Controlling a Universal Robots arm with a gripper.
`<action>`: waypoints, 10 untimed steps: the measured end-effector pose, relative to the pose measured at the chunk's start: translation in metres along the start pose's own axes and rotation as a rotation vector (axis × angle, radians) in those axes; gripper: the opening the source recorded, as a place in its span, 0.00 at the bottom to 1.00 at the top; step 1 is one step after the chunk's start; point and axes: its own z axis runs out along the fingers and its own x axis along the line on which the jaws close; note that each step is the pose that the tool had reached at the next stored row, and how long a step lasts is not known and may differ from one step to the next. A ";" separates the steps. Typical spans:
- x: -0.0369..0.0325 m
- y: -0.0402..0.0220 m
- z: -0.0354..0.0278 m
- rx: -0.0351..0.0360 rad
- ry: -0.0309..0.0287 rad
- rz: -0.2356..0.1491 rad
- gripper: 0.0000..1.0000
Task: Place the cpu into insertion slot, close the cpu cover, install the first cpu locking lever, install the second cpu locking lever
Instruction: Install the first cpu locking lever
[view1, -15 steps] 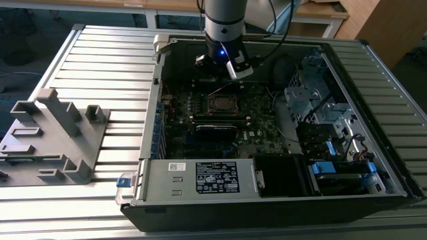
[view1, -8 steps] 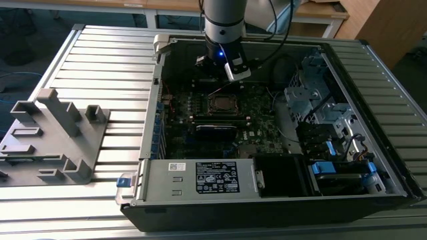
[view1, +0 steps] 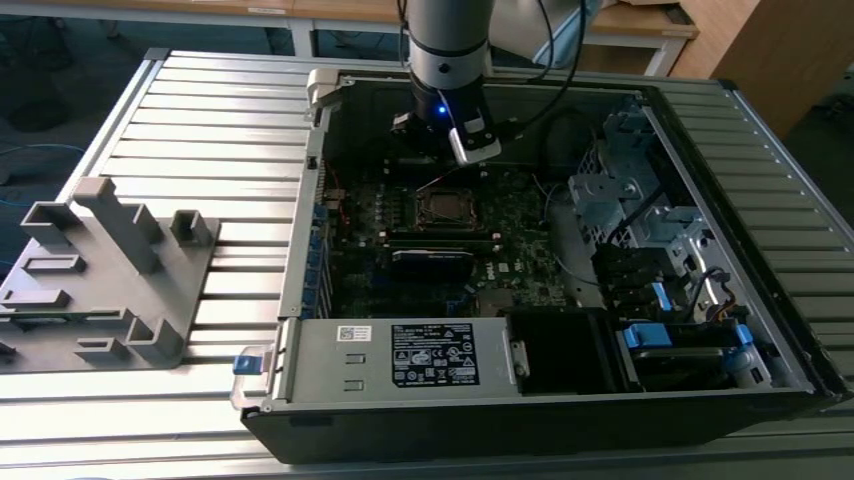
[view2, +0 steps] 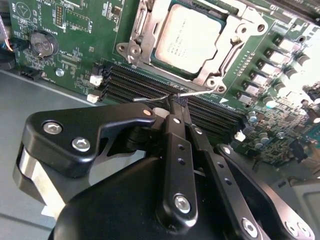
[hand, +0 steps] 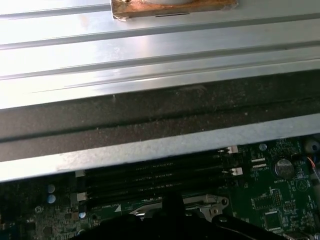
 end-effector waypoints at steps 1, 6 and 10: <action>0.0000 -0.0001 0.0005 -0.0013 -0.0008 0.000 0.11; 0.0001 -0.0003 0.0012 -0.0011 -0.0014 0.001 0.11; 0.0001 -0.0004 0.0023 -0.0017 -0.0023 0.001 0.11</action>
